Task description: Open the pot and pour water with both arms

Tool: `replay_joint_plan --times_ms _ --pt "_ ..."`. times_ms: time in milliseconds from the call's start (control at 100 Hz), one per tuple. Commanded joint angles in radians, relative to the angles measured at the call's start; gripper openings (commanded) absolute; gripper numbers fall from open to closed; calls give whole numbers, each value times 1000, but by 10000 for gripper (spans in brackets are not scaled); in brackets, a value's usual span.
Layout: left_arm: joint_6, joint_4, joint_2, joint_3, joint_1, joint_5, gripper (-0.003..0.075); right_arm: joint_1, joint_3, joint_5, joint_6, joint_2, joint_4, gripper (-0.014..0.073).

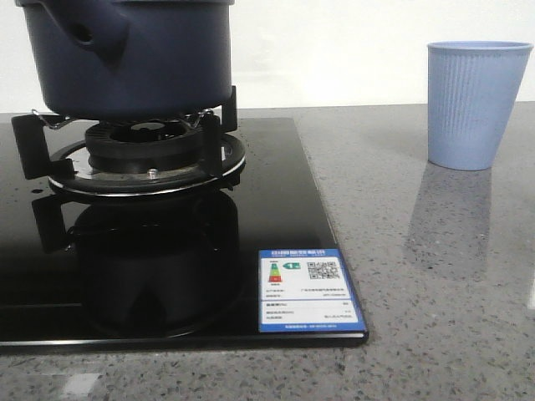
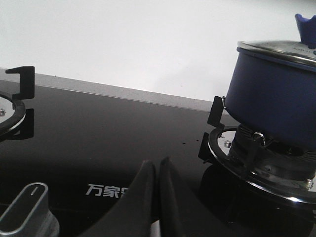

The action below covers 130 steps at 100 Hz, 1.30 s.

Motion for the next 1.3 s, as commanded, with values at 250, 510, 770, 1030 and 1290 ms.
replay_joint_plan --times_ms 250,510,770,1030,1290 --pt "-10 -7 -27 34 -4 -84 -19 4 -10 8 -231 -25 306 -71" --pt "-10 -7 -27 34 -4 -84 -19 19 24 110 -1006 -129 966 -71" --pt "-10 -7 -27 34 -4 -84 -19 19 188 172 -994 -385 1007 -71" --pt "-10 -7 -27 34 -4 -84 -19 14 185 282 -963 -405 1003 -71" --pt "-10 -7 -27 34 -4 -84 -19 13 183 299 -963 -405 940 -71"
